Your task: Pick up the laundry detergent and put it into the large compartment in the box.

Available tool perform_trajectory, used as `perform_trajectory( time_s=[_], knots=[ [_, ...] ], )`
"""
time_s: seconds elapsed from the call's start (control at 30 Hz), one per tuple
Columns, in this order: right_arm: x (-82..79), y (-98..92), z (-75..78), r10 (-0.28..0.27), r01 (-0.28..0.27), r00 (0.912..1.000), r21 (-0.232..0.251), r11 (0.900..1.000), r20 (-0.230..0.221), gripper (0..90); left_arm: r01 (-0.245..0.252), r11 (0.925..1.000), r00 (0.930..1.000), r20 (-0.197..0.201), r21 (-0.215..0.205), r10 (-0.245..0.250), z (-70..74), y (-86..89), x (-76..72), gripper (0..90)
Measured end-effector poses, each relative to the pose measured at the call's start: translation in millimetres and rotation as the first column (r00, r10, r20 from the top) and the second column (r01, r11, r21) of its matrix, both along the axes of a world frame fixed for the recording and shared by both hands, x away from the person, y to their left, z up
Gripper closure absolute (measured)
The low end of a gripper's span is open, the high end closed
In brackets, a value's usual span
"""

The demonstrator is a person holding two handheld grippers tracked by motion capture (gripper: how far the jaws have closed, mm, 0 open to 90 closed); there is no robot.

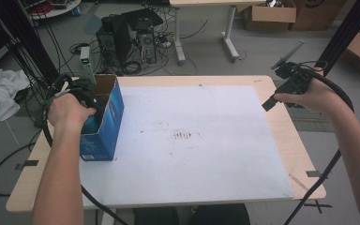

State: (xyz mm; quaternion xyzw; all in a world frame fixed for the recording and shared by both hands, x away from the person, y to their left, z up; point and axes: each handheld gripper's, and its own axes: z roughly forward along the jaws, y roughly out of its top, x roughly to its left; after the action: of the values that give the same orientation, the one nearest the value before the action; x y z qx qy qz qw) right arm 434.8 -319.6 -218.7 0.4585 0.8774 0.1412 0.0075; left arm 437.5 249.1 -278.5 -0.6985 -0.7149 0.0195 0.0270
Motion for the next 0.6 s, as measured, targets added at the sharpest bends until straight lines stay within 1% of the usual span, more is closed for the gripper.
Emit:
perform_trajectory(
  time_s=[0.1,0.23,0.6],
  knots=[
    [0.5,0.5,-1.0,0.004,-0.004,1.0000,-0.001,1.000,0.000,21.6,0.003,1.0000,1.0000,-0.008,-0.001,-0.003,-1.4,-0.1,-0.7,38.2],
    [0.2,1.6,-1.4,0.006,-0.006,1.0000,0.001,1.000,-0.003,21.6,0.002,1.0000,1.0000,0.000,-0.003,-0.002,-1.4,0.3,-1.8,38.0],
    [-1.3,2.5,-0.4,0.008,-0.008,1.0000,0.003,1.000,-0.001,21.6,0.004,1.0000,1.0000,-0.005,0.007,-0.004,-2.3,-3.3,-2.8,37.5]
  ],
)
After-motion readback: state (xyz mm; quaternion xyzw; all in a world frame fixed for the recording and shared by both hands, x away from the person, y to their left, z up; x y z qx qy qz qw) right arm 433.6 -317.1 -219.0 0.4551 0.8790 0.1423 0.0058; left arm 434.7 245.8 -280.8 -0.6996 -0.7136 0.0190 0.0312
